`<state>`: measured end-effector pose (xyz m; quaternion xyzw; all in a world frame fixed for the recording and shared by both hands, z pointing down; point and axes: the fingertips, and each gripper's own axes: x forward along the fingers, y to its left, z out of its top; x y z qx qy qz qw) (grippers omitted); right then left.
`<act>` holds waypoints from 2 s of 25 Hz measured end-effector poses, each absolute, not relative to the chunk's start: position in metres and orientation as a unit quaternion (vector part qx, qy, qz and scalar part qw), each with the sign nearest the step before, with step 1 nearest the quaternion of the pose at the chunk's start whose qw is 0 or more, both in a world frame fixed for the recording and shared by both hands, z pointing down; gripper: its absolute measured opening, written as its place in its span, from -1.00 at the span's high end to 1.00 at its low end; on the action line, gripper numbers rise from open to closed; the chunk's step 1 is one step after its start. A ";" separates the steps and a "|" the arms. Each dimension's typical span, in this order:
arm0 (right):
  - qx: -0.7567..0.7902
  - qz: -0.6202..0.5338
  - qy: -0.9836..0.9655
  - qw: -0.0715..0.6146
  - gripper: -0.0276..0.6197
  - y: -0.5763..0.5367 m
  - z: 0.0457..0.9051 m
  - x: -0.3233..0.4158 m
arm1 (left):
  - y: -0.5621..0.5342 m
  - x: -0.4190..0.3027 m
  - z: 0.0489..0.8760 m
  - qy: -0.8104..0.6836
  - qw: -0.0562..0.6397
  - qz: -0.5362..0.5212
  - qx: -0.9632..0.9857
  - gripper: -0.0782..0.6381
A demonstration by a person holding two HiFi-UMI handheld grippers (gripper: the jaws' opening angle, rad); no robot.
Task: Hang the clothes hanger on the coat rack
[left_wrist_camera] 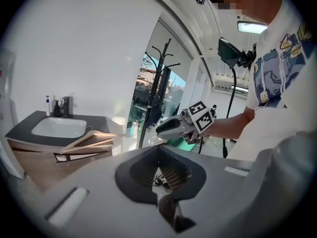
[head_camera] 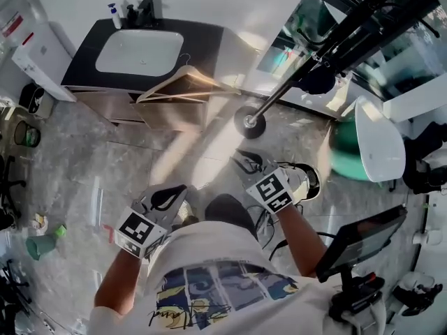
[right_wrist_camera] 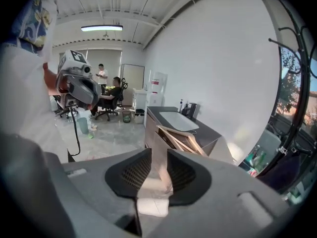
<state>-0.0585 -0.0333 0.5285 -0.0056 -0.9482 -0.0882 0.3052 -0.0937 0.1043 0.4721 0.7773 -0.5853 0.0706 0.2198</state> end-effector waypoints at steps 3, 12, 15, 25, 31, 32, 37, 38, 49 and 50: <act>0.007 -0.102 -0.938 0.333 0.58 -0.067 0.542 -0.085 | 0.102 -0.114 0.475 -0.596 0.227 0.054 0.768 0.77; -0.008 -0.144 -0.895 0.422 0.51 -0.197 0.614 -0.178 | 0.062 -0.177 0.475 -0.628 0.240 0.054 0.738 0.78; -0.015 -0.141 -0.885 0.442 0.50 -0.233 0.638 -0.203 | 0.039 -0.199 0.469 -0.639 0.245 0.059 0.727 0.77; -0.074 -0.060 -0.865 0.492 0.34 -0.291 0.719 -0.255 | -0.023 -0.238 0.471 -0.662 0.273 0.052 0.696 0.78; -0.132 0.071 -0.836 0.527 0.27 -0.296 0.763 -0.257 | -0.032 -0.249 0.486 -0.673 0.299 0.054 0.675 0.78; -0.147 0.105 -0.830 0.528 0.27 -0.294 0.768 -0.258 | -0.033 -0.250 0.487 -0.674 0.302 0.053 0.672 0.78; -0.223 0.231 -0.786 0.528 0.35 -0.279 0.779 -0.257 | -0.037 -0.257 0.493 -0.683 0.310 0.051 0.660 0.78; -0.239 0.254 -0.777 0.524 0.44 -0.273 0.777 -0.257 | -0.037 -0.259 0.494 -0.685 0.311 0.050 0.657 0.78; -0.246 0.303 -0.793 0.468 0.80 -0.256 0.745 -0.238 | -0.046 -0.259 0.488 -0.666 0.309 0.054 0.677 0.78; -0.243 0.300 -0.800 0.460 0.80 -0.255 0.737 -0.235 | -0.046 -0.256 0.488 -0.662 0.306 0.054 0.682 0.78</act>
